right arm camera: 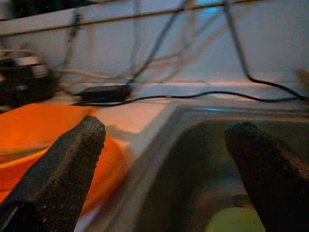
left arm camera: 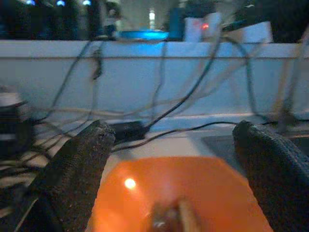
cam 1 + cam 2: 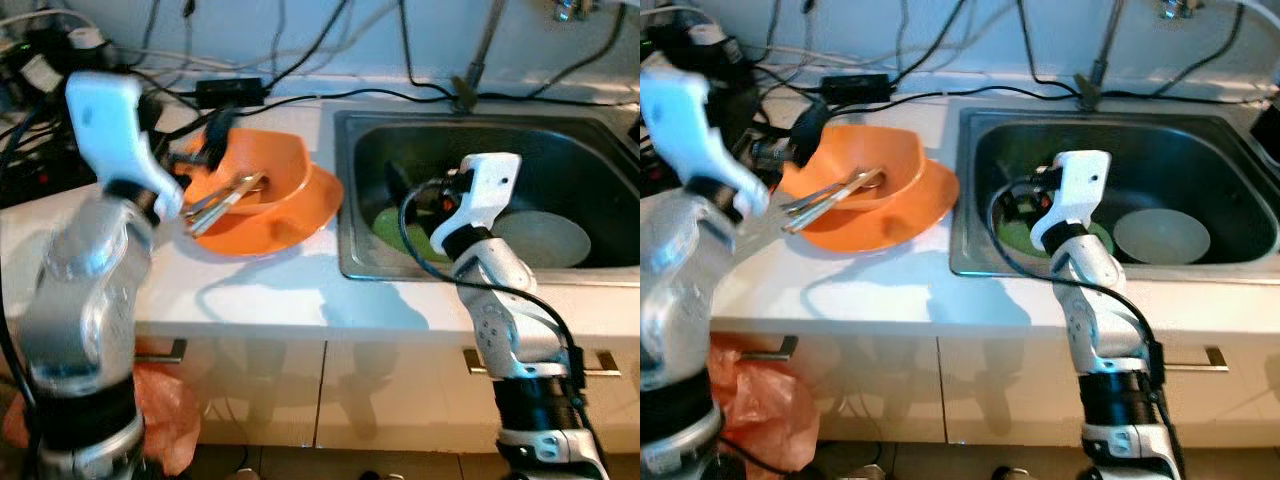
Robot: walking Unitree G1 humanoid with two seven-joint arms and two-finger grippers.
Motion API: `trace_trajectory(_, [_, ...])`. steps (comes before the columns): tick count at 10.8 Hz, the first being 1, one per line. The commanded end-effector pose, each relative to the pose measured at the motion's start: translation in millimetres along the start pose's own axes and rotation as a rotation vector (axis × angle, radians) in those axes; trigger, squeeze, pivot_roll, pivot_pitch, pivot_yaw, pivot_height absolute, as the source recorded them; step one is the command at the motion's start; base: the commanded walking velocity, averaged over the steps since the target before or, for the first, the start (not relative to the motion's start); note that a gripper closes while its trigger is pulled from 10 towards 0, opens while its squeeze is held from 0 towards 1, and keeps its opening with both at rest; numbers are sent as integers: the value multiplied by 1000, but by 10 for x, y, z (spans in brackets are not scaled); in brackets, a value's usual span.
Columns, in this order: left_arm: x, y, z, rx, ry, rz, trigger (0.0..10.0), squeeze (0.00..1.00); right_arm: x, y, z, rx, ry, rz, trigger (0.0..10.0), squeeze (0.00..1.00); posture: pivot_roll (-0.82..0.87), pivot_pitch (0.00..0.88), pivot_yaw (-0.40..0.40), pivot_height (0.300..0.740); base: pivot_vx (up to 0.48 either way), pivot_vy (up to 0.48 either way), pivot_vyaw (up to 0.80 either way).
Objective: Kitchen organization
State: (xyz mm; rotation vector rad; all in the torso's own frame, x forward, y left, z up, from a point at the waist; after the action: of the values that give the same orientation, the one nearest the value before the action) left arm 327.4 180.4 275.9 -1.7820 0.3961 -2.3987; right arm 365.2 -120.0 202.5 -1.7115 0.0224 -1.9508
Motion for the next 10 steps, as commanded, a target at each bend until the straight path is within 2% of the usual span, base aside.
trace_trajectory(1, [7,-35,-109,72,33,68,10000,0,16,0,-47,23,-14,-24,10000,247,160,44,-29,740,0,0,0])
trace_trajectory(2, [-29,-49,-167,110,38,103,10000,0,16,6,-55,25,-19,-32,10000,247,160,44,-29,740,0,0,0])
trace_trajectory(4, [-151,-16,-239,120,32,190,10000,0,25,0,-67,21,-20,-31,10000,243,155,49,-28,740,0,0,0])
trace_trajectory(5, [-196,2,-262,126,27,206,10000,0,22,-17,-73,24,-20,-30,10000,243,149,50,-27,740,0,0,0])
trace_trajectory(6, [-165,42,-278,141,56,231,10000,0,5,-69,-95,45,-29,-29,10000,247,144,51,-29,740,0,0,0])
trace_trajectory(8, [-127,145,-378,81,96,267,10000,0,-12,-81,-126,68,-46,-39,10000,267,148,58,-44,740,0,0,684])
trace_trajectory(10, [-216,183,-502,39,84,302,10000,0,-13,-69,-126,67,-55,-42,10000,255,151,60,-51,740,0,0,800])
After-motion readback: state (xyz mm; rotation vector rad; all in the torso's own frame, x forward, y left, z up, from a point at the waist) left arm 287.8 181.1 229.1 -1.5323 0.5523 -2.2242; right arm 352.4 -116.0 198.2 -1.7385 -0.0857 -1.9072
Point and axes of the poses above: a point about 5 cm out from each wrist's last joint towards the gripper, its own z axis pointing out of the wrist towards the gripper, its own x axis along the axis of the wrist's last joint, y = z × x, the point moved 4 cm from there along z, pointing out of the wrist towards the gripper, and after that the axes turned 15 degrees about z, right-handed, at the moved point
